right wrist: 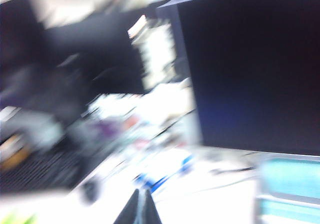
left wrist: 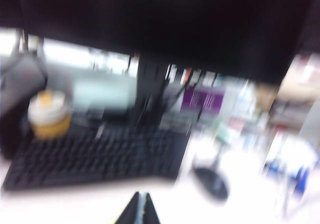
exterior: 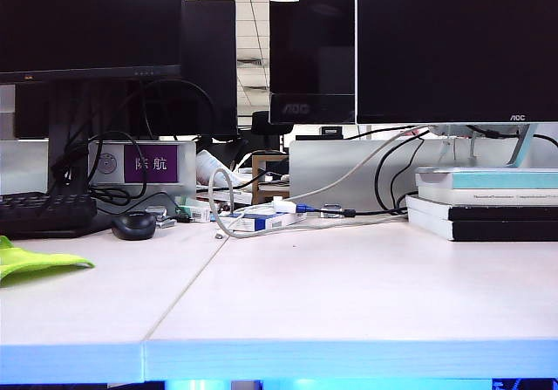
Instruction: Wipe the table from left to right using the rag.
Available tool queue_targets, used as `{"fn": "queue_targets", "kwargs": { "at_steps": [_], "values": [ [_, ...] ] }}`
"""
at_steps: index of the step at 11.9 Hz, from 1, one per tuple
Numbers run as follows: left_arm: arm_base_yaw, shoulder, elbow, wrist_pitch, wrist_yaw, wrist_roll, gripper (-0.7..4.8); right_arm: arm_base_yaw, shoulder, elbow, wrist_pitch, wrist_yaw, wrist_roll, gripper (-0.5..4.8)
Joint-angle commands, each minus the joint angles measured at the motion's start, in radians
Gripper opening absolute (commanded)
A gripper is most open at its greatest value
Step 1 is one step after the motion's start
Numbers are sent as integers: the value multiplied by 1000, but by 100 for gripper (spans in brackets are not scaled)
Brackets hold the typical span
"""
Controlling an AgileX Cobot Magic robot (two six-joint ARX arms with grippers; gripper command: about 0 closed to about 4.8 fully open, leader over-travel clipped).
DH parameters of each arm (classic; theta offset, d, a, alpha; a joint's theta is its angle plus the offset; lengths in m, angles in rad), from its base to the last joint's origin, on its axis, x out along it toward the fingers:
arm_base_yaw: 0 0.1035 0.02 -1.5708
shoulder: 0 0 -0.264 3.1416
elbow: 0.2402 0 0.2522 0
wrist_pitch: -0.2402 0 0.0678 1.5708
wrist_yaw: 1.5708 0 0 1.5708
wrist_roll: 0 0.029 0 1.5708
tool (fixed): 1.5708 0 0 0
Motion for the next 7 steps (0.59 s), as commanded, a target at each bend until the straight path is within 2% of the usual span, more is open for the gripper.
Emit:
{"fn": "queue_targets", "kwargs": {
  "at_steps": [1,3,4,7],
  "values": [
    [1,129,149,-170,4,0,-5,131,74,144,-26,-41,-133,-2],
    [2,207,216,-199,52,1,-5,239,109,209,-78,-37,-132,-2],
    [2,255,253,-222,78,1,-5,323,121,219,-120,-28,-134,-2],
    [1,335,285,-273,131,0,-5,576,133,220,-272,134,-198,-2]
  ]
}}
